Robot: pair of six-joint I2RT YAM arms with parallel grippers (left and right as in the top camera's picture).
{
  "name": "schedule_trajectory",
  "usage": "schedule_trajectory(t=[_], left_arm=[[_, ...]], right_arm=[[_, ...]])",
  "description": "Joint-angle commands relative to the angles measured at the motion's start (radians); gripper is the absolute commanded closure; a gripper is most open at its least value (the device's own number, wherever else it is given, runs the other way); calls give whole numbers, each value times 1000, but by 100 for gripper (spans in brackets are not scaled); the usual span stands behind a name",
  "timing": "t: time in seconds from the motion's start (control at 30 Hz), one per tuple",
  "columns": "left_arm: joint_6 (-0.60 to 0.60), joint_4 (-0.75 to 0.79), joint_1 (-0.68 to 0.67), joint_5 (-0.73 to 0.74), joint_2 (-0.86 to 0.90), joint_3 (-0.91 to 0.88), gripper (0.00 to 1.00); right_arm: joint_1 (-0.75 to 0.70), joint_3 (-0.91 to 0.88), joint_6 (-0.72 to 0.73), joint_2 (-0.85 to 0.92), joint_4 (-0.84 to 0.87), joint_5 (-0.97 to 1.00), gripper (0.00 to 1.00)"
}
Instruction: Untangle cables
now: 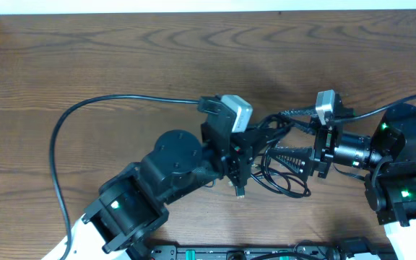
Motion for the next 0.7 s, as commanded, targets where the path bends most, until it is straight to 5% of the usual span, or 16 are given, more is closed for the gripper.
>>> schedule_trajectory(t=[0.0, 0.27, 0.5, 0.67], left_arm=[[13, 28, -2, 96, 2, 19, 93], [41, 54, -2, 127, 5, 19, 92], [248, -54, -2, 74, 5, 19, 83], [232, -181, -2, -156, 0, 19, 52]], right_arm=[[-2, 6, -8, -2, -1, -17, 25], [-2, 6, -8, -2, -6, -17, 99], [-3, 6, -7, -3, -2, -17, 99], [-3, 6, -8, -3, -6, -16, 99]])
